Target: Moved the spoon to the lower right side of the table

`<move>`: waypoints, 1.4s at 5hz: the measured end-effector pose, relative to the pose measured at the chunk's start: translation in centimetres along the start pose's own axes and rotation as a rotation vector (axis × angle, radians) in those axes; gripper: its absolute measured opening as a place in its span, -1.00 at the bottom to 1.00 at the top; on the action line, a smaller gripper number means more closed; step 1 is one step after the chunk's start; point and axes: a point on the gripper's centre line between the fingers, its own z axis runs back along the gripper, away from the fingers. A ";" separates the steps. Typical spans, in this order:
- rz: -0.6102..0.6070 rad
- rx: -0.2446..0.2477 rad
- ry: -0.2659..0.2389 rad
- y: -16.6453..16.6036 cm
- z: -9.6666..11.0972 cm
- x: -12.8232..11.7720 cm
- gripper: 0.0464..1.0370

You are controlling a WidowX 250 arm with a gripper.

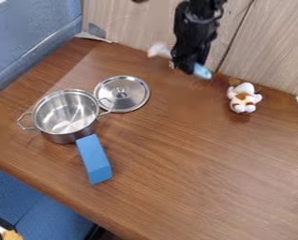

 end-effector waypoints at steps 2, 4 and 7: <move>-0.091 -0.110 -0.005 2.7 7.0 -2.1 -0.42; -0.217 -0.156 0.050 7.9 10.9 -8.6 -0.42; -0.532 -0.097 0.087 15.6 8.2 -14.8 -0.42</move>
